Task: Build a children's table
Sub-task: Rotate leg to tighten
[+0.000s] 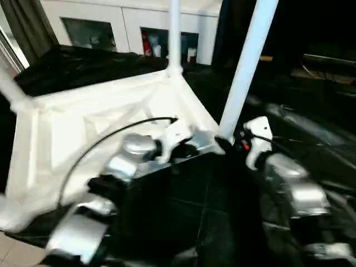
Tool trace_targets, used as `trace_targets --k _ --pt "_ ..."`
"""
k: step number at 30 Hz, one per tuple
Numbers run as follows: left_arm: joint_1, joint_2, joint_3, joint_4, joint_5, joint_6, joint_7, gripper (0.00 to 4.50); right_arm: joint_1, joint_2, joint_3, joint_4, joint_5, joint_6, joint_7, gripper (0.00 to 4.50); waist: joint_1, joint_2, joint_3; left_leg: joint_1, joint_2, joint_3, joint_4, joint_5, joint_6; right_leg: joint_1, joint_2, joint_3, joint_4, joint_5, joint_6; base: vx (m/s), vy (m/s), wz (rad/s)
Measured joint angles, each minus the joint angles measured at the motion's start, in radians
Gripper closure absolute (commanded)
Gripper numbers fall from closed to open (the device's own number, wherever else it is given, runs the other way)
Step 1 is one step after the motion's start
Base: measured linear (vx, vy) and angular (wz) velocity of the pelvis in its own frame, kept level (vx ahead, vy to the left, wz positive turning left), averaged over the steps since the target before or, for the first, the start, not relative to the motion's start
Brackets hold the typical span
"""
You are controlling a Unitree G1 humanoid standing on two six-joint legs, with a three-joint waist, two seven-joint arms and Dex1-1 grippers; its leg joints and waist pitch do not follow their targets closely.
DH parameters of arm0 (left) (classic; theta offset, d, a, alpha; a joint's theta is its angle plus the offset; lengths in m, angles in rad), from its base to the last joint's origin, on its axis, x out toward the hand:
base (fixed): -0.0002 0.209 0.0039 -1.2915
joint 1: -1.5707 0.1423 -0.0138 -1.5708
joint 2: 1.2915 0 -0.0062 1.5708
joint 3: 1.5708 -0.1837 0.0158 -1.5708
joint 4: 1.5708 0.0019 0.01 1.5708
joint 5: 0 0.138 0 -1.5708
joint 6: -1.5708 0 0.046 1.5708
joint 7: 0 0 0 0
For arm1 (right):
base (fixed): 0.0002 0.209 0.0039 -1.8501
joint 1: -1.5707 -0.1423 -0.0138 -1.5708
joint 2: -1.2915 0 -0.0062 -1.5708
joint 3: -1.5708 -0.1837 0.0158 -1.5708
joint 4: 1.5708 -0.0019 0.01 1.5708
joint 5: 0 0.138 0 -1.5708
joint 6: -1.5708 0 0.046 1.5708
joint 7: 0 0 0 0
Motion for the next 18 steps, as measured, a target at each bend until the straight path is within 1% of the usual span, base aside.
trace_targets --k 1,5,7,11,13,16,17,18 --pt "0.005 0.014 0.000 -0.008 -0.006 -0.002 -0.037 4.50 0.008 -0.032 0.011 -0.012 0.013 0.003 0.064 1.62 0.001 0.000 0.000 0.000 0.000 0.000 0.000 0.001 0.003 0.000 0.000 0.000 0.000 -0.001 -0.001 0.000 0.000 0.00" --pt "0.017 0.046 -0.004 -0.031 -0.025 -0.001 -0.112 4.50 0.014 -0.082 0.020 -0.025 0.026 0.010 0.174 1.62 -0.001 -0.003 0.002 -0.001 0.000 0.001 0.002 0.001 0.003 -0.001 -0.001 0.000 0.000 -0.001 -0.001 0.000 0.000 0.00" --pt "0.037 0.073 -0.008 -0.057 -0.042 0.003 -0.162 4.50 0.014 -0.110 0.039 -0.027 0.045 0.010 0.244 1.62 0.000 -0.004 0.003 -0.001 0.000 0.002 0.003 0.001 0.003 -0.001 -0.001 0.001 0.001 0.000 -0.001 0.000 0.000 0.00" --pt "0.049 0.090 -0.013 -0.078 -0.056 0.016 -0.221 4.50 0.014 -0.113 0.052 -0.028 0.073 0.020 0.304 1.62 0.006 -0.004 0.003 0.001 0.000 0.002 0.004 0.001 0.003 -0.001 -0.001 0.000 0.002 0.000 -0.001 0.000 0.000 0.00" --pt "0.052 0.092 -0.016 -0.087 -0.058 0.021 -0.234 4.50 0.013 -0.115 0.052 -0.028 0.088 0.026 0.324 1.62 0.009 -0.005 0.003 0.002 0.000 0.002 0.006 0.001 0.003 -0.001 -0.002 0.000 0.002 0.000 -0.001 0.000 0.000 0.00" --pt "0.053 0.093 -0.016 -0.093 -0.058 0.023 -0.237 4.50 0.012 -0.117 0.053 -0.028 0.090 0.036 0.336 1.62 0.011 -0.006 0.004 0.001 0.000 0.002 0.008 0.000 0.003 -0.001 -0.002 0.000 0.002 0.000 -0.002 0.000 0.000 0.00" --pt "0.054 0.094 -0.016 -0.095 -0.059 0.024 -0.237 4.50 0.012 -0.117 0.054 -0.028 0.090 0.037 0.338 1.77 0.011 -0.006 0.004 0.001 0.000 0.002 0.008 0.000 0.004 -0.001 -0.002 0.000 0.002 0.000 -0.002 0.000 0.000 0.00" --pt "0.055 0.095 -0.017 -0.096 -0.061 0.026 -0.238 4.50 0.012 -0.117 0.055 -0.028 0.091 0.040 0.342 1.77 0.011 -0.006 0.004 0.001 0.000 0.002 0.008 0.000 0.004 -0.001 -0.002 0.000 0.002 0.000 -0.002 0.000 0.000 0.00"
